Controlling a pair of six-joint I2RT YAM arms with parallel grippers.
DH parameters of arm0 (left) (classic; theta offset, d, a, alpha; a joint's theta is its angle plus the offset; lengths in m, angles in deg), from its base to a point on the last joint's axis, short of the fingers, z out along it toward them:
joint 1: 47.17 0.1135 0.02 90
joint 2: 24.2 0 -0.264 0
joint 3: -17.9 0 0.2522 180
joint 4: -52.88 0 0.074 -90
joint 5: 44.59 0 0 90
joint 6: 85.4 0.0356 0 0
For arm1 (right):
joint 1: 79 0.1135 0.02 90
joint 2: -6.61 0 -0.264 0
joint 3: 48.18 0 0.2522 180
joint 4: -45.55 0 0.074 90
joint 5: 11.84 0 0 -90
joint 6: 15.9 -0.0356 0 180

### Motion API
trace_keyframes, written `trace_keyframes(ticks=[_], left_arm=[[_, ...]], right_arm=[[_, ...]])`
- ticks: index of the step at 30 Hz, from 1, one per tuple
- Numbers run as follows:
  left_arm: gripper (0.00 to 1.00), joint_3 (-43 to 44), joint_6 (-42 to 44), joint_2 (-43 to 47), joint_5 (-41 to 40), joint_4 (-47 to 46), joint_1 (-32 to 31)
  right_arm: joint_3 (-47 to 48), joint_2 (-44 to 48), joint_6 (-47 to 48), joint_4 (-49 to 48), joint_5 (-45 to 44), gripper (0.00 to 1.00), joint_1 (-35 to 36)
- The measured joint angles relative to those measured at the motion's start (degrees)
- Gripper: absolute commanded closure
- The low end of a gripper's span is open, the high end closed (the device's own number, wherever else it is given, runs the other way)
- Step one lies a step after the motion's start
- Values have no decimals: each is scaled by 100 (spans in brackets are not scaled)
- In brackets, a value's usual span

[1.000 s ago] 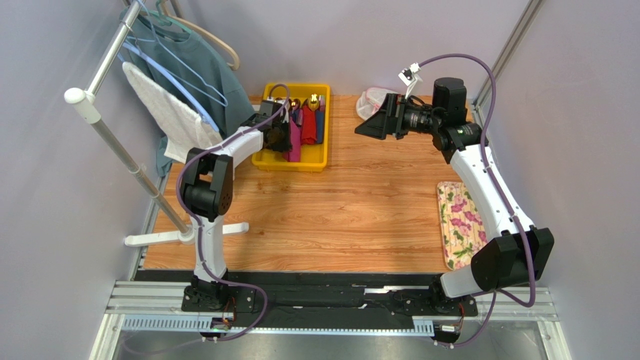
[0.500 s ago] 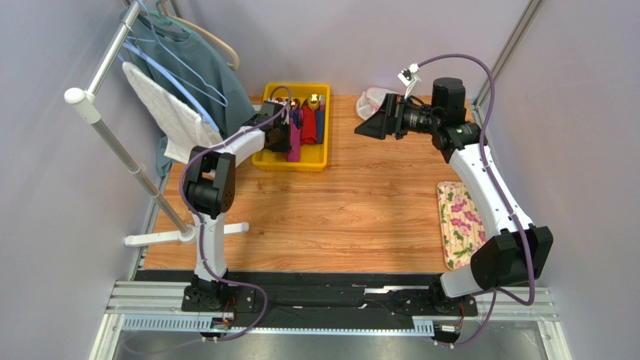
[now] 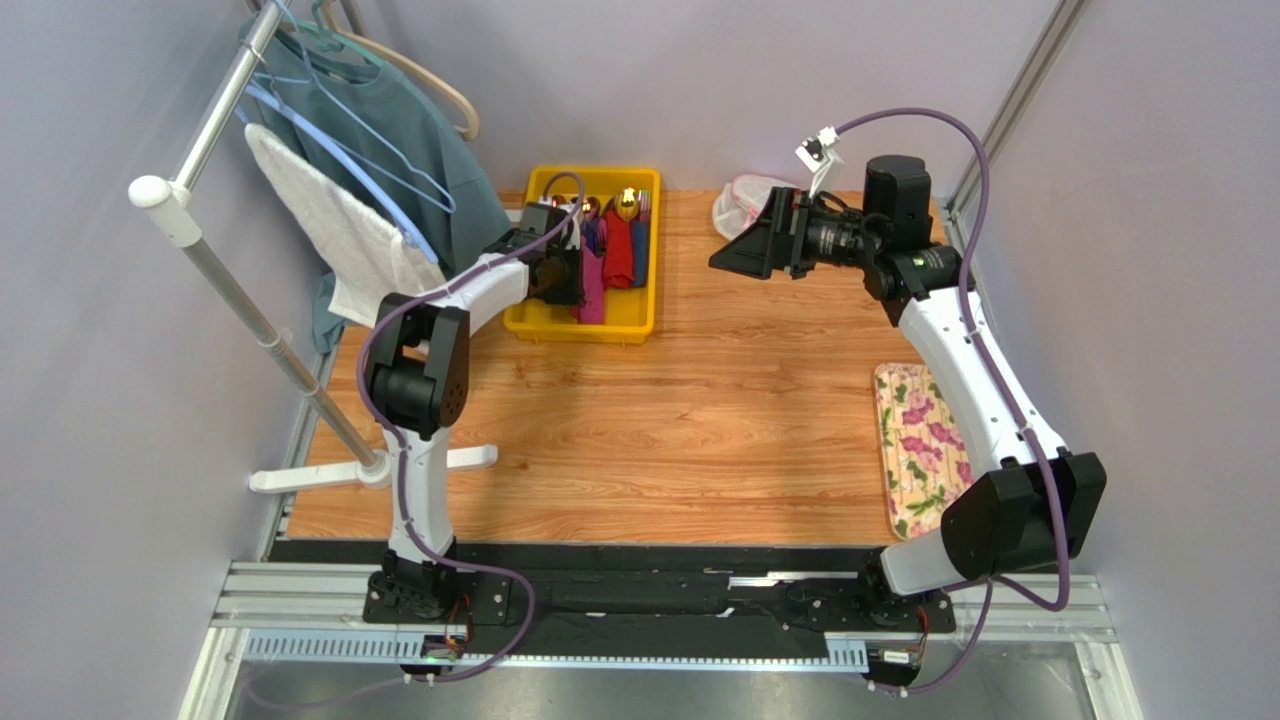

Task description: Place the utensils on the paper napkin and roll it up

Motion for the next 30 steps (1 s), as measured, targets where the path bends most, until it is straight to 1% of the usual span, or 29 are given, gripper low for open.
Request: trace_keyframes(ticks=[7, 10, 13, 17, 19, 20, 21, 25, 28, 30], left_arm=[[73, -260, 214, 546, -199, -44, -118], [69, -293, 385, 791, -262, -118, -186], [59, -304, 586, 984, -267, -162, -273], [33, -304, 938, 1200, -177, -136, -501], [24, -267, 1108, 1322, -13, -11, -702], [17, -214, 1196, 1355, 68, 79, -809], [1, -107, 1287, 1368, 131, 219, -925], [1, 529, 1539, 1370, 575, 774, -1333], [1, 964, 1434, 1381, 973, 1062, -1534], [1, 1069, 1294, 1443, 1117, 1176, -1565]], right_arm=[[0, 0, -7, -4, 11, 0, 0], [-2, 0, -7, -7, 11, 0, 0], [-11, 2, -4, -7, 7, 0, 0], [-13, 17, 22, -2, -55, 0, -4], [-24, 46, 44, 0, -127, 0, -52], [-48, 66, 52, -7, -164, 0, -83], [-94, 96, 68, -4, -223, 0, -146], [-337, 197, 153, 24, -522, 0, -466], [-616, 264, 262, 39, -789, 0, -774], [-809, 302, 367, 92, -927, 0, -925]])
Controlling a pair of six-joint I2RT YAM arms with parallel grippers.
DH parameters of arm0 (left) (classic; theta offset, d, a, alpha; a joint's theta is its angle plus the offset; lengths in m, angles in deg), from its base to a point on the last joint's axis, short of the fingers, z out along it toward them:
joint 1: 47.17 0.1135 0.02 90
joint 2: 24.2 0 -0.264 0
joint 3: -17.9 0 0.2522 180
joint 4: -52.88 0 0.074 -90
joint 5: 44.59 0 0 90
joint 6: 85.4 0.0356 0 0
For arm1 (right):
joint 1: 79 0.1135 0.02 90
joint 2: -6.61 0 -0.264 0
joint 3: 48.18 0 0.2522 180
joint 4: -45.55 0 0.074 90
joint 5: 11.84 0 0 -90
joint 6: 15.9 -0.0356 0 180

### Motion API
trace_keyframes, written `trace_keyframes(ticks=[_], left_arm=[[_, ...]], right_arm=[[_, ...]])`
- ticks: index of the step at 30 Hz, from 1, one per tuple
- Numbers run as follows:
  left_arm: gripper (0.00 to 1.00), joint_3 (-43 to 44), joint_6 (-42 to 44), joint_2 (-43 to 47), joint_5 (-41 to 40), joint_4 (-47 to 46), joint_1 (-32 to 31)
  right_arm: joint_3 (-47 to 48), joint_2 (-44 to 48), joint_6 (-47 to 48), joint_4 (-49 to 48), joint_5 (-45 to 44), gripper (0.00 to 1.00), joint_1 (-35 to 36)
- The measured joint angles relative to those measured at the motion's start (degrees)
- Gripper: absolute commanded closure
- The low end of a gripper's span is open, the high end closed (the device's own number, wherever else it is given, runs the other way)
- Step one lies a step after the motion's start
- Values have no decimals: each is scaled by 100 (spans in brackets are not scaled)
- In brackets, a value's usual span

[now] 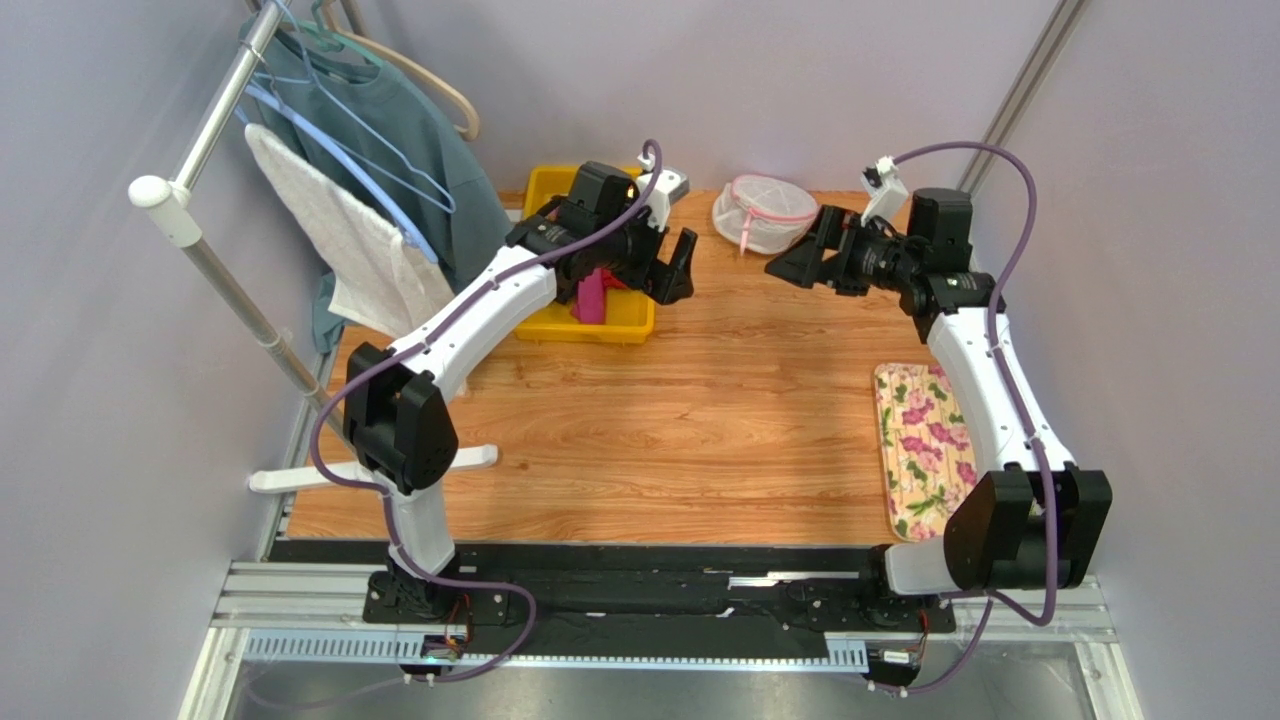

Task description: Place the utensils on the paper napkin and roll it up

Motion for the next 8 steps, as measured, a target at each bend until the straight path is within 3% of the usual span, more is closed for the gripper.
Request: trace_keyframes(ticks=[8], left_arm=[[1, -356, -122, 385, -431, 365, 13]], right_arm=[[-935, 186, 509, 299, -393, 0, -160]])
